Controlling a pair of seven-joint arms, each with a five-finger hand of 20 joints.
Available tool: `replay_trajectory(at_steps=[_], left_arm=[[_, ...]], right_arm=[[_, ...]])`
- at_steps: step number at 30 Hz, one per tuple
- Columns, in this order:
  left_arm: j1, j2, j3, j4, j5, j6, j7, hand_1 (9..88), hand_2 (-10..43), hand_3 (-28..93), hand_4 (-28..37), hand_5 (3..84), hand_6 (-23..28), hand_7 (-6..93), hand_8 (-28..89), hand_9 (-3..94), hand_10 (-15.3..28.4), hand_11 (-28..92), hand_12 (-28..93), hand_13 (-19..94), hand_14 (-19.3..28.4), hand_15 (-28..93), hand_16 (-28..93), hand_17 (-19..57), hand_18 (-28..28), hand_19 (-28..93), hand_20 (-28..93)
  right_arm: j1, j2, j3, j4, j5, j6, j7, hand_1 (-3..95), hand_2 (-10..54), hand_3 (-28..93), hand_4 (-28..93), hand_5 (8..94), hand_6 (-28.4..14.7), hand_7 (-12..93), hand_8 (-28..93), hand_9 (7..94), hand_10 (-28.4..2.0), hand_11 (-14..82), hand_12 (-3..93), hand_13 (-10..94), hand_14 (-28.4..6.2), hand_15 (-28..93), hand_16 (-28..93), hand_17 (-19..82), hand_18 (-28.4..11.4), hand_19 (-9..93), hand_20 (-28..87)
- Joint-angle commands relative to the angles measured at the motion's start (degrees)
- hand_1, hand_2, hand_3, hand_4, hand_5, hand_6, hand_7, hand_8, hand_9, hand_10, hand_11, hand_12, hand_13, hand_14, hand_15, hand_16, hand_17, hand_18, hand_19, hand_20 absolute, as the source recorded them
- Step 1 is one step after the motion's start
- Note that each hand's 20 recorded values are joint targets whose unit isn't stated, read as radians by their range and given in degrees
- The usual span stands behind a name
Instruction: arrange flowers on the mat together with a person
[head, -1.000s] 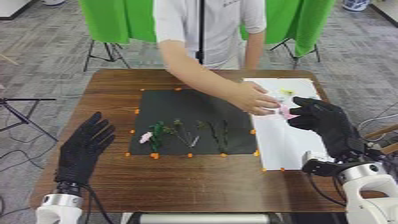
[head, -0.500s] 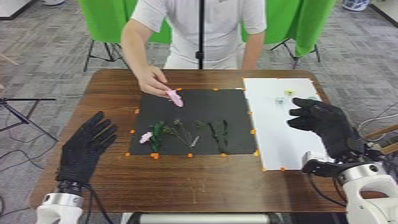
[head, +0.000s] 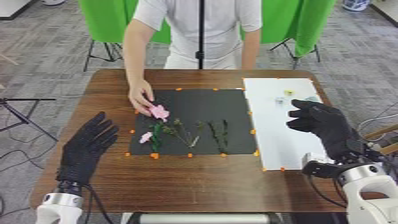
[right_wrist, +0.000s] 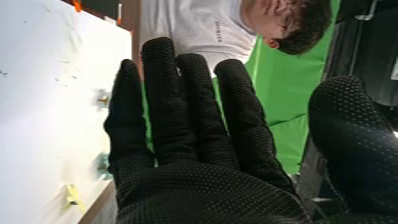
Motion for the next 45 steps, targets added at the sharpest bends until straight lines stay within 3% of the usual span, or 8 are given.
replay_trajectory(at_steps=[1,18,19,23,27,35,38,45], left_arm=[[0.85,0.5,0.3,0.52,-0.49,0.3,0.2,25.6,2.9,72,-25.8,33.1,3.0,19.9,-10,28.3,12.3,21,17,24,14.3,28,1,-8.6,22.2,45,10],[1.45,0.56,0.6,0.02,-0.94,1.61,1.19,25.7,2.9,72,-25.8,33.1,2.9,20.1,-10,28.2,12.3,21,17,24,14.2,28,1,-8.6,22.2,45,10],[0.95,-1.2,-0.3,0.04,0.08,0.41,-0.2,25.7,2.9,72,-25.8,33.2,2.9,20.2,-10,28.2,12.3,21,17,24,14.2,28,1,-8.6,22.2,45,10],[0.75,-2.89,-1.34,-0.1,1.1,-0.72,-1.05,25.7,2.9,72,-25.8,33.3,3.0,20.2,-10,28.2,12.2,21,17,24,14.2,28,1,-8.6,22.1,45,10],[1.14,-2.04,-1.07,0.0,0.57,-0.69,-0.07,25.6,2.8,72,-25.7,33.4,3.1,20.0,-10,28.2,12.2,21,17,24,14.2,28,1,-8.6,22.1,45,10],[1.4,-0.69,-0.23,-0.01,-0.04,0.09,0.64,25.5,2.3,72,-25.6,33.5,3.1,19.9,-10,28.2,12.1,21,17,24,14.2,27,1,-8.6,22.1,45,10],[1.79,-0.47,-0.05,0.0,-0.12,0.46,1.07,25.6,2.4,72,-25.6,33.5,3.1,19.8,-10,28.2,12.2,21,17,24,14.2,27,1,-8.6,22.1,45,10],[1.13,-0.91,-0.48,0.27,0.36,-0.14,0.51,25.6,2.3,72,-25.4,33.5,3.0,19.7,-10,28.2,12.1,21,17,24,14.2,27,1,-8.6,22.1,44,11]], right_arm=[[-0.56,-0.12,-0.09,0.21,-0.51,-0.01,0.09,17.4,9.1,85,-23,47.6,-5.9,20,-11,47.9,-16.9,23.3,23.4,43,-15.5,46,17,14,-23.1,56,31],[0.19,-0.75,-0.55,0.41,-0.58,-0.48,0.25,17.3,9.1,86,-23,47.5,-5.8,20,-11,47.9,-16.9,23.4,23.2,43,-15.5,46,17,14,-23.1,56,31],[0.19,-0.75,-0.54,0.42,-0.61,-0.42,0.15,17.3,9.2,86,-23,47.5,-5.8,20,-11,47.9,-16.9,23.4,23.3,43,-15.5,46,17,14,-23.1,56,31],[0.6,-0.39,-0.41,0.72,-0.62,-0.45,0.01,17.2,9.2,86,-23,47.6,-5.8,20,-11,47.9,-16.9,23.5,23.3,43,-15.4,46,17,14,-23.0,56,31],[3.15,5.77,-3.35,2.42,-1.4,5.33,-3.04,18.3,8.2,86,-23,48.0,-5.7,21,-11,48.4,-17.0,23.8,23.3,43,-15.3,46,17,14,-23.1,56,31],[14.19,19.39,-8.31,13.53,-43.59,16.72,-9.43,27.0,-0.4,85,-26,44.5,-4.5,29,-16,44.4,-14.1,27.9,22.3,49,-12.1,51,15,21,-20.5,67,35],[14.89,21.37,-6.31,15.94,-61.34,14.02,-7.57,28.8,-3.5,85,-27,42.4,-4.2,31,-16,42.8,-12.7,27.2,21.8,50,-11.0,52,15,23,-19.7,71,36],[16.92,24.64,-7.49,18.03,-67.46,-0.2,5.75,28.2,-9.4,84,-28,31.0,-5.6,28,-14,31.6,-12.1,22.9,22.9,43,-11.2,59,14,22,-19.6,74,38]])
